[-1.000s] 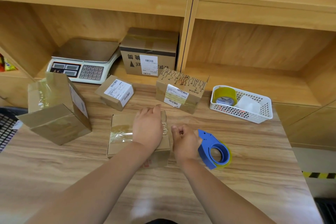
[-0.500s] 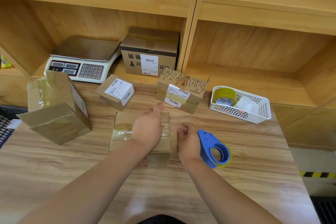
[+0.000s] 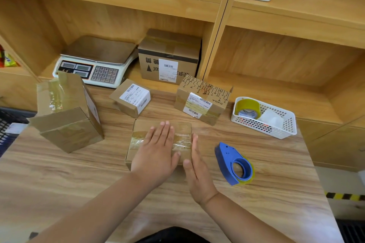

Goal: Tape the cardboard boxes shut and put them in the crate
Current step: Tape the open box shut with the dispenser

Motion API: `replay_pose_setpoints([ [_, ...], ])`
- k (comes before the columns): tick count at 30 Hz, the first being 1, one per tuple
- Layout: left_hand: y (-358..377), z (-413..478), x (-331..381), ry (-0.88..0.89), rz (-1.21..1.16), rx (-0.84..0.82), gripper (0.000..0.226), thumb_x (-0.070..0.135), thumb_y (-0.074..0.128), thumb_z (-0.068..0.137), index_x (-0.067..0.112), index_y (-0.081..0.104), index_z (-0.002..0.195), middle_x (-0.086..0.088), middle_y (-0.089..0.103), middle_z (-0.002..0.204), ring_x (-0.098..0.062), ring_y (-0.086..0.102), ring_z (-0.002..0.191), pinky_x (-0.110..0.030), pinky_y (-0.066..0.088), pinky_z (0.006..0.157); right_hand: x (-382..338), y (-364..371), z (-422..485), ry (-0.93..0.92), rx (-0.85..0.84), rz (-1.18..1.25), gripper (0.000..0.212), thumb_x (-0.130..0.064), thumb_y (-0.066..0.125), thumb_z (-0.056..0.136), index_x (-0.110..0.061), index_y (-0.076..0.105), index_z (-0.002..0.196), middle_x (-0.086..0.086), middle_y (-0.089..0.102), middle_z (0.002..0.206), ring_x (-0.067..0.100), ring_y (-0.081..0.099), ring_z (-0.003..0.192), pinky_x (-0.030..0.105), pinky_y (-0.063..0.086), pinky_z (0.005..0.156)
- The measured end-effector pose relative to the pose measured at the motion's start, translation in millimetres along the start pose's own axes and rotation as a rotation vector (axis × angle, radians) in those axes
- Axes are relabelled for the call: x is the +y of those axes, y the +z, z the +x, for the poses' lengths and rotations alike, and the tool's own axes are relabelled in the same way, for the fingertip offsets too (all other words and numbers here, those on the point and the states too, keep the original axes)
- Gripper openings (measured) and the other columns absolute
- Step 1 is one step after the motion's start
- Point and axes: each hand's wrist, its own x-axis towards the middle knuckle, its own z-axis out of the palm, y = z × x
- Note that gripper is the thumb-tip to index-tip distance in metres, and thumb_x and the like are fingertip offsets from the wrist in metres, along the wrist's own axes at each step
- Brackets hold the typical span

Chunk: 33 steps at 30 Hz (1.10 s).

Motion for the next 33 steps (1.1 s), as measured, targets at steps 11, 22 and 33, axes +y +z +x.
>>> replay_pose_setpoints([
  [11, -2, 26, -32, 0.364, 0.092, 0.036, 0.07, 0.051, 0.007, 0.093, 0.006, 0.009, 0.147, -0.009, 0.008, 0.157, -0.018, -0.001, 0.144, -0.032, -0.004, 0.115, -4, -28, 23, -0.434, -0.043, -0.783, 0.053, -0.038, 0.022, 0.103, -0.01, 0.049, 0.138, 0.005, 0.039, 0.149, 0.016, 0.025, 0.143, 0.043, 0.016, 0.116],
  [22, -3, 9, -46, 0.449, -0.006, -0.028, 0.065, 0.041, 0.004, 0.102, 0.011, 0.053, 0.133, -0.003, 0.05, 0.14, -0.014, 0.045, 0.131, -0.03, 0.016, 0.11, -1, -30, 23, -0.482, 0.01, -0.908, 0.053, -0.033, 0.019, 0.104, -0.006, 0.053, 0.134, 0.008, 0.049, 0.142, 0.018, 0.035, 0.138, 0.042, 0.025, 0.113],
  [33, 2, -23, -65, 0.079, -0.114, 0.152, 0.059, 0.036, 0.014, 0.103, 0.006, 0.06, 0.126, -0.008, 0.059, 0.13, -0.021, 0.055, 0.123, -0.029, 0.018, 0.114, -4, -30, 27, -0.462, -0.03, -0.958, 0.054, -0.032, 0.016, 0.103, -0.009, 0.055, 0.133, 0.005, 0.05, 0.142, 0.017, 0.037, 0.137, 0.045, 0.024, 0.112],
])
